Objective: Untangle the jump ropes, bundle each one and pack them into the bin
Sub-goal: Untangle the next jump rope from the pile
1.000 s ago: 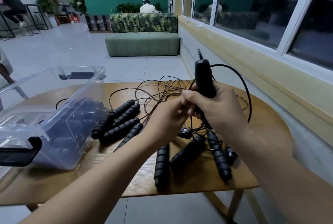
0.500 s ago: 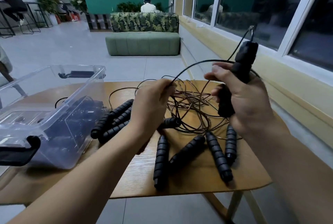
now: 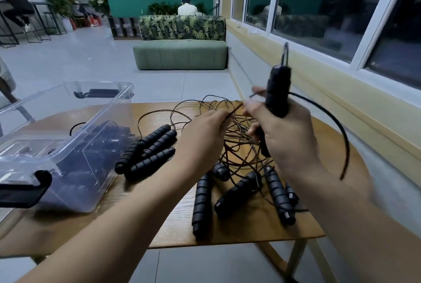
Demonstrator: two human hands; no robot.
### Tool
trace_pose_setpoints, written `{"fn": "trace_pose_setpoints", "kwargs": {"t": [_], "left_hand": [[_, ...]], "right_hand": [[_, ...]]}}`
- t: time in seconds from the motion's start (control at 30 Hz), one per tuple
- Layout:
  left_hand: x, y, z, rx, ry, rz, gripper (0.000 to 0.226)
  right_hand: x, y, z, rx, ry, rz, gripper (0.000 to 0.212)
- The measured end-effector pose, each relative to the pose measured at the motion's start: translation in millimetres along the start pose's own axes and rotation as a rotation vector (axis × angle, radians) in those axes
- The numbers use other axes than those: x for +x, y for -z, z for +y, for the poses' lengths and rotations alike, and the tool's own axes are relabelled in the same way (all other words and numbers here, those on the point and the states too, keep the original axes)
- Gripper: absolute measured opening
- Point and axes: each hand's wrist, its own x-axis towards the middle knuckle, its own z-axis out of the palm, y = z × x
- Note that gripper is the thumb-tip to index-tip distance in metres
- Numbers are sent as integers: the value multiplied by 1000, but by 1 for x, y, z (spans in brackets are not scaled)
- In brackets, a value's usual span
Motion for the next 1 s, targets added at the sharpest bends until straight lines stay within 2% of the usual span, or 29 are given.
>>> {"fn": "trace_pose_setpoints", "kwargs": {"t": [0.13,0.17,0.33,0.43,0.5,0.6,0.77,0.87,1.0], "left_hand": [[-4,0,9,55,-148,-17,28],[-5,-1,9,52,-156,-33,29],[-12,-6,-3,-50,-93,-65,23],[-15,-6,-7,-104,7,-79,14],[-13,-6,-9,-92,58,-86,12],[-10,-3,-10,-128,119,-84,14],[-9,1,-18,-85,84,-30,5],[-4,3,-22,-75,44,65,5],[-1,5,-20,-36,-1,161,6]], "right_hand": [[1,-4,16,-51,-81,12,4],[2,-2,20,-88,-82,19,6],[-2,-4,17,-156,-97,-126,9],[-11,-6,8,-223,21,-236,9],[-11,-4,1,-214,60,-211,9],[-2,6,-13,-63,52,-106,12],[16,32,-29,170,26,107,14],[19,37,-27,191,14,125,14],[16,29,-18,129,10,30,24]]}}
